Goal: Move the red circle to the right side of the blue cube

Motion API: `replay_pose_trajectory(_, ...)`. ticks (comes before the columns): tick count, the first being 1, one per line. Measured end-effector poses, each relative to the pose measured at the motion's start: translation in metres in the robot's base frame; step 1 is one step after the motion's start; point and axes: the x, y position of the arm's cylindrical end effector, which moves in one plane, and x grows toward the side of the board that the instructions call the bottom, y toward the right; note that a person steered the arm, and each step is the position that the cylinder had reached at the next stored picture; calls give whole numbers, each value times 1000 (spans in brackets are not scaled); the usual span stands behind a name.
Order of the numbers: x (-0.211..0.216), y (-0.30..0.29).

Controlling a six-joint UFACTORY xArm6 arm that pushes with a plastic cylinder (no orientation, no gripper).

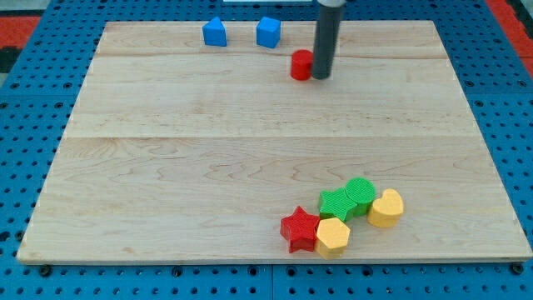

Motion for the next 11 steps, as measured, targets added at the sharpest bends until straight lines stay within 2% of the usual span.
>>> replay_pose_trajectory(1, 39, -15)
replay_pose_trajectory(2, 18, -63)
replay_pose_trajectory(3, 1, 15)
replay_pose_trajectory(4, -11, 20)
replay_pose_trajectory(5, 14, -26)
replay_pose_trajectory(6, -13, -6)
replay_pose_trajectory(7, -39, 45)
replay_pose_trajectory(8, -60, 40)
replay_pose_trajectory(9, 1, 96)
replay_pose_trajectory(10, 144, 160)
replay_pose_trajectory(11, 237, 217)
